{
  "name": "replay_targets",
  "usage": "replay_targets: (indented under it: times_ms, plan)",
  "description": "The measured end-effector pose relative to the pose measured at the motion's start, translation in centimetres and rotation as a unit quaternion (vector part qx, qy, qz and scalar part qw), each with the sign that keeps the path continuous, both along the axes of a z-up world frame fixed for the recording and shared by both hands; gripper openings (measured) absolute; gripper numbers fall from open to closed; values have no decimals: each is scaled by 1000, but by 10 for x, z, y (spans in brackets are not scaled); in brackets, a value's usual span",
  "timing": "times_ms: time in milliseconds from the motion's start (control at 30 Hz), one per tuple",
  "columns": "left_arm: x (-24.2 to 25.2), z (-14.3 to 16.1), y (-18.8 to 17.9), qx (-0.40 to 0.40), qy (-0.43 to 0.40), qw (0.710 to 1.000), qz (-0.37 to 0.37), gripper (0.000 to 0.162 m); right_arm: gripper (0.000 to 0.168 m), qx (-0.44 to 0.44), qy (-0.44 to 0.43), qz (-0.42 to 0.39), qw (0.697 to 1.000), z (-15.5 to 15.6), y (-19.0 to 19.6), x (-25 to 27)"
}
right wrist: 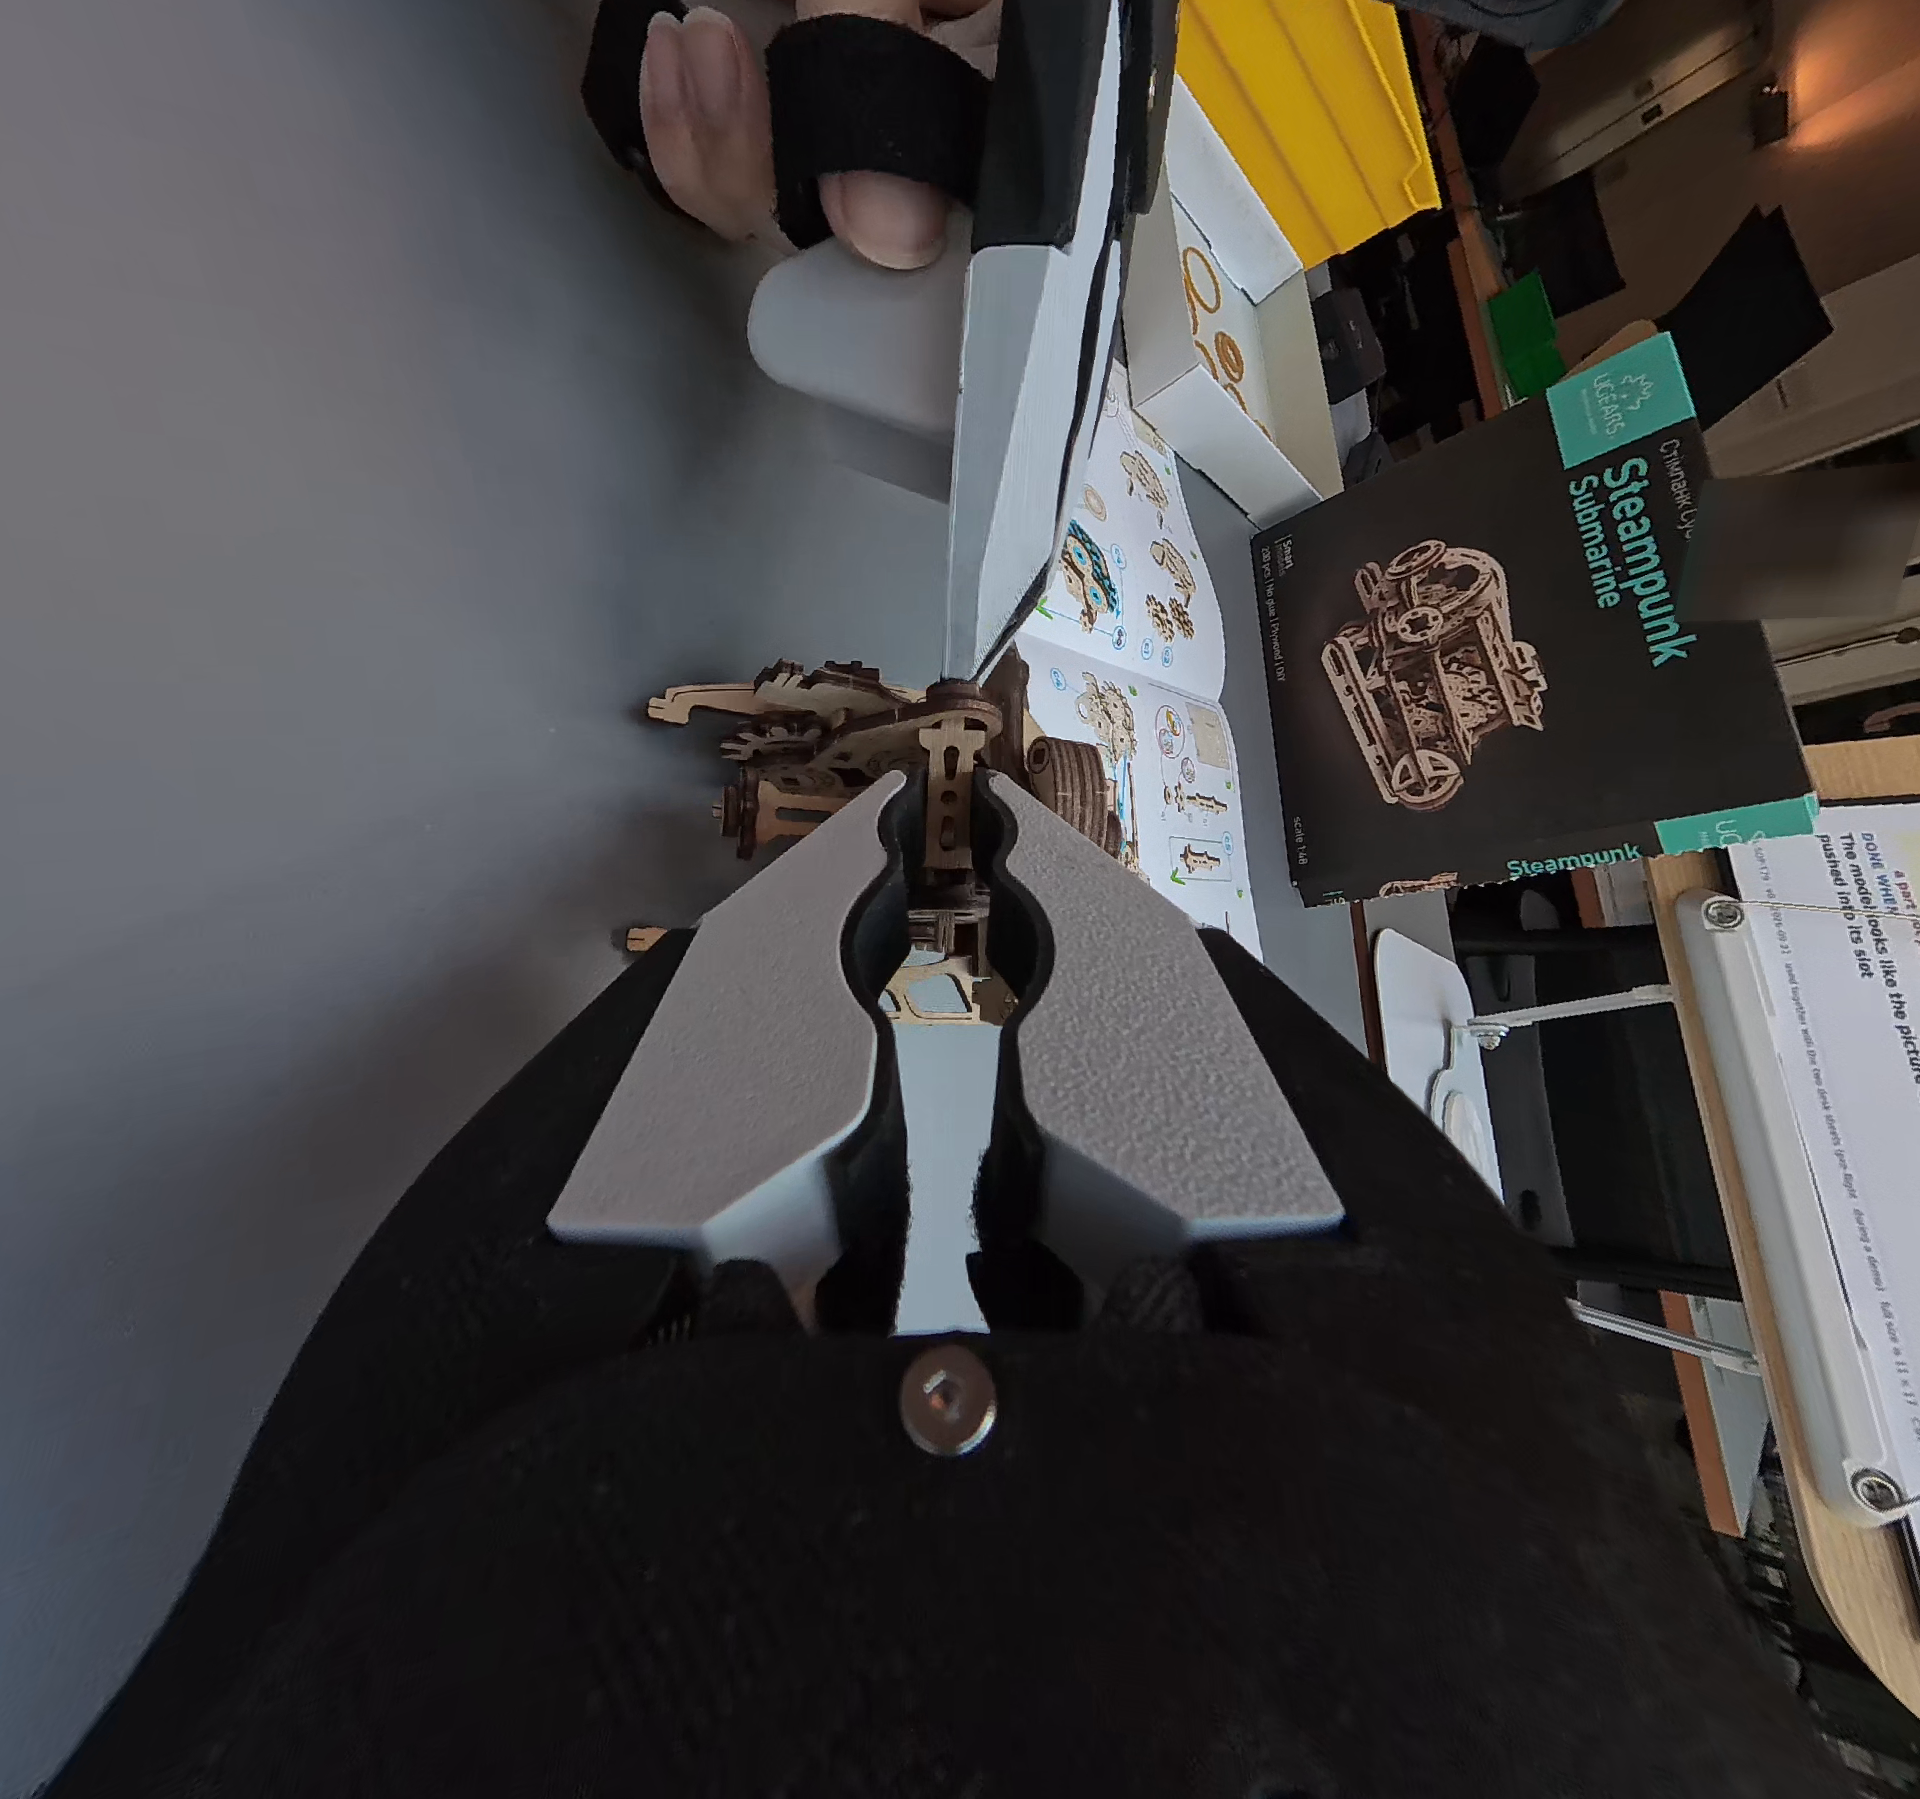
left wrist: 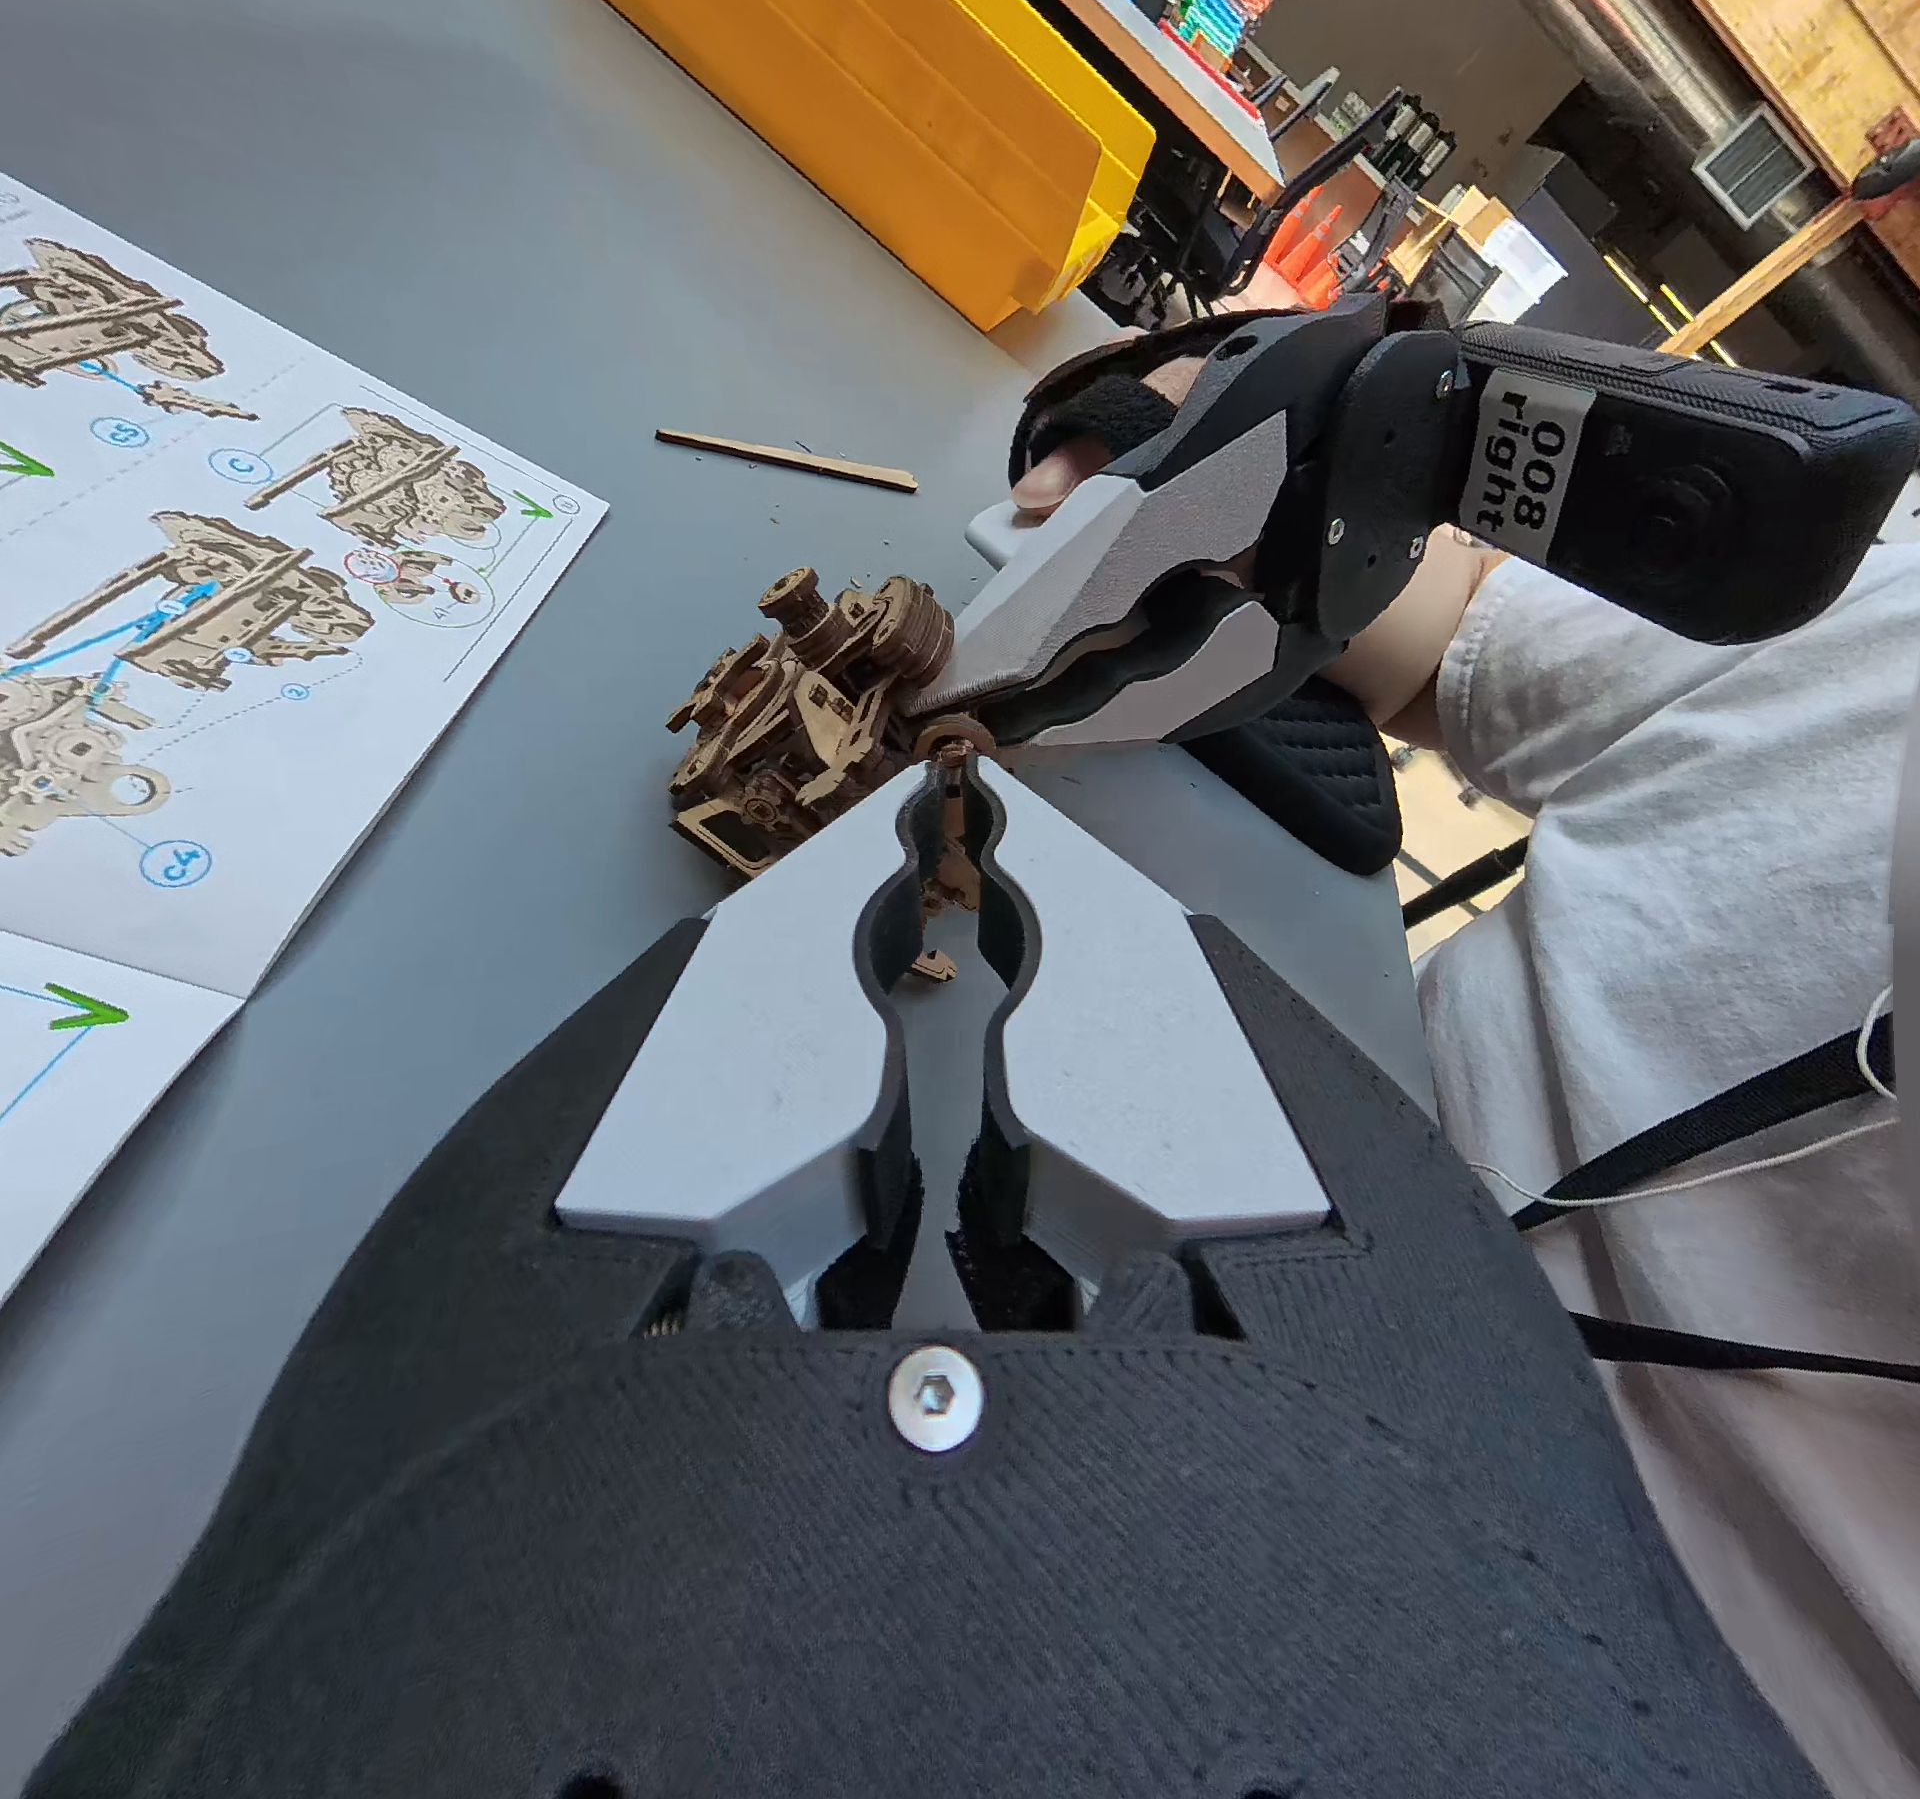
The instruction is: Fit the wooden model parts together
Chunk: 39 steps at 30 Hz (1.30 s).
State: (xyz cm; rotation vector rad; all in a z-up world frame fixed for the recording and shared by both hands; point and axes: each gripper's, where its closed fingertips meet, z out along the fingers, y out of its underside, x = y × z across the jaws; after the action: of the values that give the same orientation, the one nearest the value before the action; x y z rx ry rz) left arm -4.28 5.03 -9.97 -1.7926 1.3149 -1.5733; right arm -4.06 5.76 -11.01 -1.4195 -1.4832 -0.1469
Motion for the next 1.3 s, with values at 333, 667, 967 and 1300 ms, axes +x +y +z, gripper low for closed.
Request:
replay_targets:
  times_ms: [333, 667, 967, 1300]
  plan:
    - [-5, -1, -14, -23, 0, 998, -66, 0, 4, -2, -16, 34, 999, 1, -16, -7]
    - [-12, -3, -26, 12, 32, 995, -97, 0, 3, 16, -53, 55, 997, 1, -28, -15]
    - [-15, -3, -33, 18, 48, 992, -118, 0, 2, 27, -75, 72, 994, 2, -35, -19]
    - [-16, -3, -37, 31, 62, 989, -128, 0, 2, 25, -84, 78, 993, 2, -39, -22]
